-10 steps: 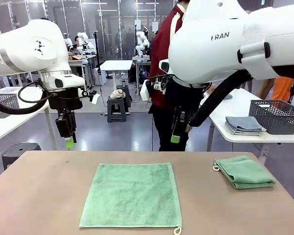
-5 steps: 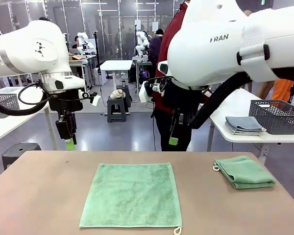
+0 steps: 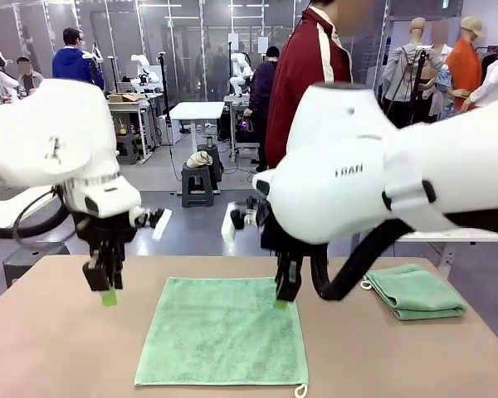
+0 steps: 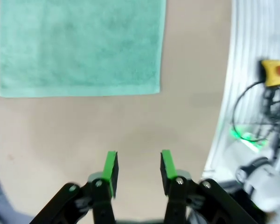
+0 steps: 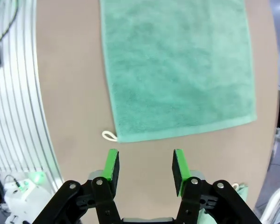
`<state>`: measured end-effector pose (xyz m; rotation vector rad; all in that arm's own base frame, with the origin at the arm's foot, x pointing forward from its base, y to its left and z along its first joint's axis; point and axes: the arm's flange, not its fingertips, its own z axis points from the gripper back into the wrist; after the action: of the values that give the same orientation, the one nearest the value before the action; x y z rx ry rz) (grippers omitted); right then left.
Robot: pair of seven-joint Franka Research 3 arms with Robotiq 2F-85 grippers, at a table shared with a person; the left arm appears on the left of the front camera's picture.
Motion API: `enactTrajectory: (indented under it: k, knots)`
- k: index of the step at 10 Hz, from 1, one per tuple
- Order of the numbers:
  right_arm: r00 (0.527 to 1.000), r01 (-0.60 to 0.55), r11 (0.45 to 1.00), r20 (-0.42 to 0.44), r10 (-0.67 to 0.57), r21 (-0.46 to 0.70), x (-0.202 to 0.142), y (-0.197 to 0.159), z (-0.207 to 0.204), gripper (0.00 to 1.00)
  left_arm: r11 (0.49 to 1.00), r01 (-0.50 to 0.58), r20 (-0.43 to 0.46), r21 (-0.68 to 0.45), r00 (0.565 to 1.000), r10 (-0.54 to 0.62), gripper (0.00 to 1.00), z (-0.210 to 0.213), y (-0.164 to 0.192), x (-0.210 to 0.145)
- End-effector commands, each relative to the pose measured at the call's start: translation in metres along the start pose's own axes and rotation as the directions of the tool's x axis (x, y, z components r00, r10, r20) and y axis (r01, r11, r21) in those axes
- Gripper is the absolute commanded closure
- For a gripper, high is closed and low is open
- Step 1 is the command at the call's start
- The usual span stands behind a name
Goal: Fold the towels and place them in the basket.
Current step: When a person lays out a Towel with hook on the table, fold it in half twice.
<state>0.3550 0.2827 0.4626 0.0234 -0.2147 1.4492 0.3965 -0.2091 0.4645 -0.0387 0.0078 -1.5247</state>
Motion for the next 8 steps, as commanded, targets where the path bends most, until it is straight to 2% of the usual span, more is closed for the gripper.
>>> enactTrajectory:
  k: [1,3,4,8]
  knots:
    - [0.999,-0.032,0.998,-0.01,0.032,0.061,-0.016,-0.003,-0.012,0.41,0.995,0.009,0.016,0.097,1.0,-0.01,0.52,-0.029,-0.022,0.011]
    - [0.997,-0.062,0.992,-0.027,0.066,0.106,-0.029,-0.014,-0.043,0.41,0.995,-0.015,0.011,0.098,1.0,0.014,0.52,-0.062,-0.017,0.037]
    - [0.997,-0.062,0.99,-0.036,0.067,0.124,-0.032,-0.017,-0.054,0.41,0.998,-0.013,0.004,0.057,1.0,0.013,0.52,-0.076,-0.012,0.042]
    - [0.994,-0.091,0.985,-0.046,0.098,0.144,-0.045,-0.013,-0.092,0.41,0.999,-0.003,-0.021,0.032,1.0,0.003,0.52,-0.108,-0.002,0.04]
